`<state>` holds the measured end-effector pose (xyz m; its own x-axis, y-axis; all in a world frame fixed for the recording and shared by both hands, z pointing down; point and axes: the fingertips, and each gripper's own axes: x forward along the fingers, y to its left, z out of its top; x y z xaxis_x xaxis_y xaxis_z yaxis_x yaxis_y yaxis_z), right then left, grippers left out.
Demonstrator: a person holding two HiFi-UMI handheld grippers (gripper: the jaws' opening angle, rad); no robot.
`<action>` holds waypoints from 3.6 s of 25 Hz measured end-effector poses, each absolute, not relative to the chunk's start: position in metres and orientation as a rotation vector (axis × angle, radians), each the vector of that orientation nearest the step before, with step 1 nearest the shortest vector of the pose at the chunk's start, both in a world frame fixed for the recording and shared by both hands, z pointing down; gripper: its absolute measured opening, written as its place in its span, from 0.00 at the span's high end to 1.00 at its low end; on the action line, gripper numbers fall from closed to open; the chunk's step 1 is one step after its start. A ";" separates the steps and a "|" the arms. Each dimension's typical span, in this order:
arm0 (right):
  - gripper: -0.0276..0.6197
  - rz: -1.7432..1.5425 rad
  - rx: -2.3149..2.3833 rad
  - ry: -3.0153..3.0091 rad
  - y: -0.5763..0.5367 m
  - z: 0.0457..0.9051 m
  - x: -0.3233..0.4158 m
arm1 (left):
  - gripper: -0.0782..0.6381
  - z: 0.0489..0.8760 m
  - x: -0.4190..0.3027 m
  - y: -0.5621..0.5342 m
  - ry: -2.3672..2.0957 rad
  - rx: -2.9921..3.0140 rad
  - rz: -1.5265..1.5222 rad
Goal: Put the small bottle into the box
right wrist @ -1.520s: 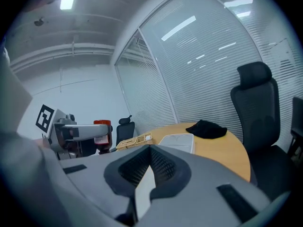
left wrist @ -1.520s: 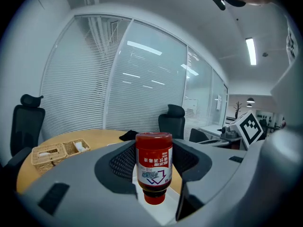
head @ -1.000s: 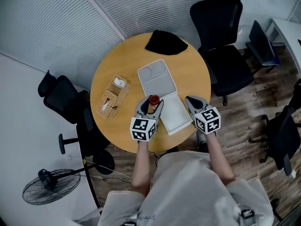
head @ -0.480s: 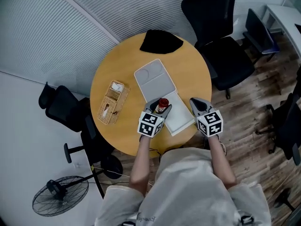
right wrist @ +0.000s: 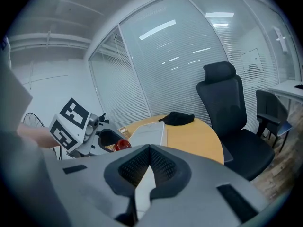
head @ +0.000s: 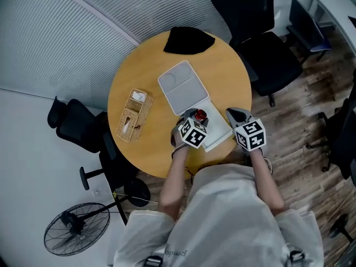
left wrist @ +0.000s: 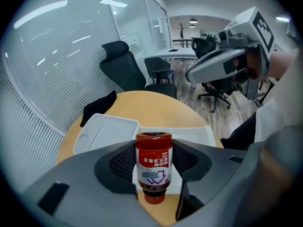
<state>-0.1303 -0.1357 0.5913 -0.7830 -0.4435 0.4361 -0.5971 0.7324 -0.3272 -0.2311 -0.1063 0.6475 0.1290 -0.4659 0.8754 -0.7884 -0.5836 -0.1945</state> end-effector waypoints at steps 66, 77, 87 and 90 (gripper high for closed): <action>0.93 0.695 0.863 -2.491 -0.117 0.619 -0.113 | 0.56 0.765 -0.192 -0.107 -0.888 2.104 1.455; 0.93 0.703 0.860 -2.490 -0.119 0.620 -0.112 | 0.56 0.764 -0.176 -0.096 -0.747 2.206 1.542; 0.93 0.705 0.852 -2.489 -0.120 0.621 -0.115 | 0.56 0.766 -0.163 -0.081 -0.586 2.278 1.539; 0.93 0.703 0.855 -2.488 -0.119 0.621 -0.116 | 0.56 0.766 -0.162 -0.078 -0.568 2.281 1.532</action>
